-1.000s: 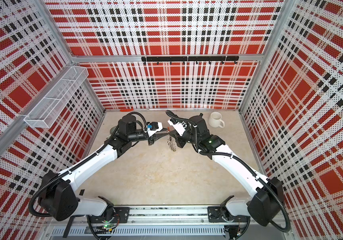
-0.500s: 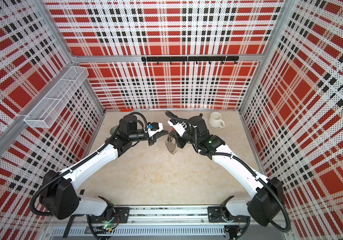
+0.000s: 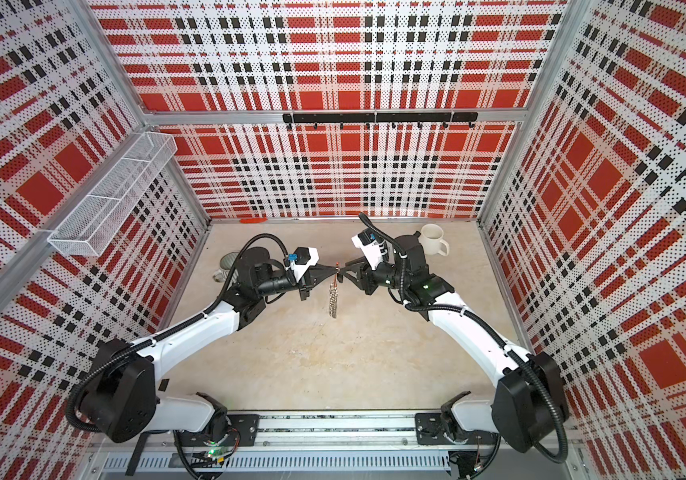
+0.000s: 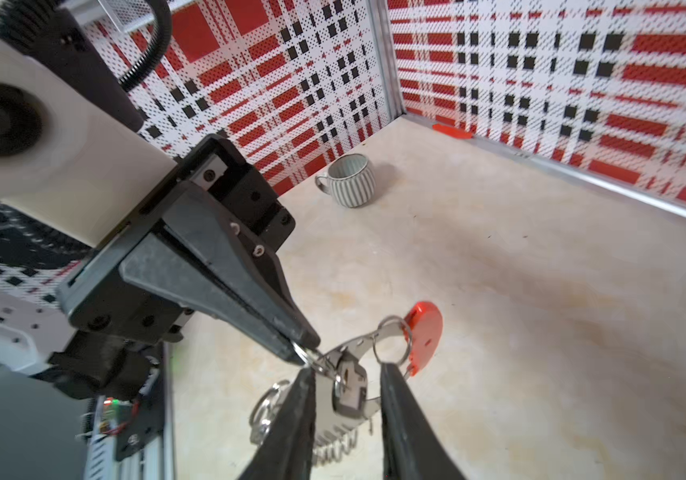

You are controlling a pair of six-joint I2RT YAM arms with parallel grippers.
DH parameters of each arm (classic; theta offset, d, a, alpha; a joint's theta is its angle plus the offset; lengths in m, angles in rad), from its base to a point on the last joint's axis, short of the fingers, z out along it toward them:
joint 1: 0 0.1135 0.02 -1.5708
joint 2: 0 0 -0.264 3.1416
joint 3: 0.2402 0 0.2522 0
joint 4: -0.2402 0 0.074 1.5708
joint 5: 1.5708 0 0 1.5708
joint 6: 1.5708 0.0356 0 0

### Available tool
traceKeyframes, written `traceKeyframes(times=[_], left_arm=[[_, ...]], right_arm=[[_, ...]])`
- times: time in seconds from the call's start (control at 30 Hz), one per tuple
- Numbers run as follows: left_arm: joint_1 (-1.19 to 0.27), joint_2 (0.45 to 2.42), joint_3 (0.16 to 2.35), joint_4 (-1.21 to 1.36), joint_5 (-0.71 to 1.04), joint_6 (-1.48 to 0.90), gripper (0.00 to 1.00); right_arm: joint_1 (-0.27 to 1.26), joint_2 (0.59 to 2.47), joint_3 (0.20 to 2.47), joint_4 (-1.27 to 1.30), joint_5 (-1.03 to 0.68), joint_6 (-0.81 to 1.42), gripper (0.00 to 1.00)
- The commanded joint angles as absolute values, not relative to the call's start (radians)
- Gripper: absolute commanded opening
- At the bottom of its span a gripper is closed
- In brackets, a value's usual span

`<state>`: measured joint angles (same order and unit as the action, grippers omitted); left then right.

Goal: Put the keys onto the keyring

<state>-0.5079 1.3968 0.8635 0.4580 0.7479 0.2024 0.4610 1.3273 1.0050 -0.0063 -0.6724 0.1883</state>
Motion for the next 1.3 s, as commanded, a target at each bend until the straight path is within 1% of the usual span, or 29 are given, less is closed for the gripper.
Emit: traceKeyframes(times=[0.0, 0.07, 0.13, 0.23, 0.33, 0.67, 0.7, 0.87, 1.03, 1.13, 1.27], left_arm=[[-0.529, 1.39, 0.858, 0.676, 0.733, 0.048, 0.0], [-0.529, 1.399, 0.848, 0.72, 0.733, 0.002, 0.0], [-0.531, 1.406, 0.837, 0.76, 0.74, -0.026, 0.0], [-0.535, 1.408, 0.825, 0.791, 0.742, -0.04, 0.0], [-0.538, 1.41, 0.818, 0.814, 0.741, -0.051, 0.0], [-0.547, 1.436, 0.787, 0.958, 0.729, -0.125, 0.0], [-0.547, 1.439, 0.785, 0.974, 0.729, -0.134, 0.0], [-0.548, 1.449, 0.747, 1.119, 0.719, -0.21, 0.0], [-0.547, 1.482, 0.711, 1.325, 0.713, -0.32, 0.0], [-0.549, 1.515, 0.711, 1.418, 0.714, -0.389, 0.0], [-0.55, 1.562, 0.71, 1.569, 0.708, -0.487, 0.0]], right_arm=[[0.437, 1.305, 0.967, 0.222, -0.81, 0.346, 0.31], [0.432, 1.308, 0.955, 0.247, -0.822, 0.367, 0.31], [0.426, 1.313, 0.948, 0.267, -0.83, 0.379, 0.34], [0.416, 1.319, 0.942, 0.296, -0.839, 0.401, 0.34], [0.411, 1.325, 0.931, 0.348, -0.858, 0.439, 0.31], [0.41, 1.303, 0.905, 0.37, -0.852, 0.458, 0.06], [0.41, 1.3, 0.9, 0.371, -0.851, 0.461, 0.05], [0.41, 1.297, 0.875, 0.416, -0.848, 0.501, 0.03], [0.41, 1.31, 0.82, 0.574, -0.882, 0.64, 0.03], [0.411, 1.329, 0.787, 0.712, -0.92, 0.76, 0.05], [0.411, 1.361, 0.758, 0.885, -0.95, 0.924, 0.13]])
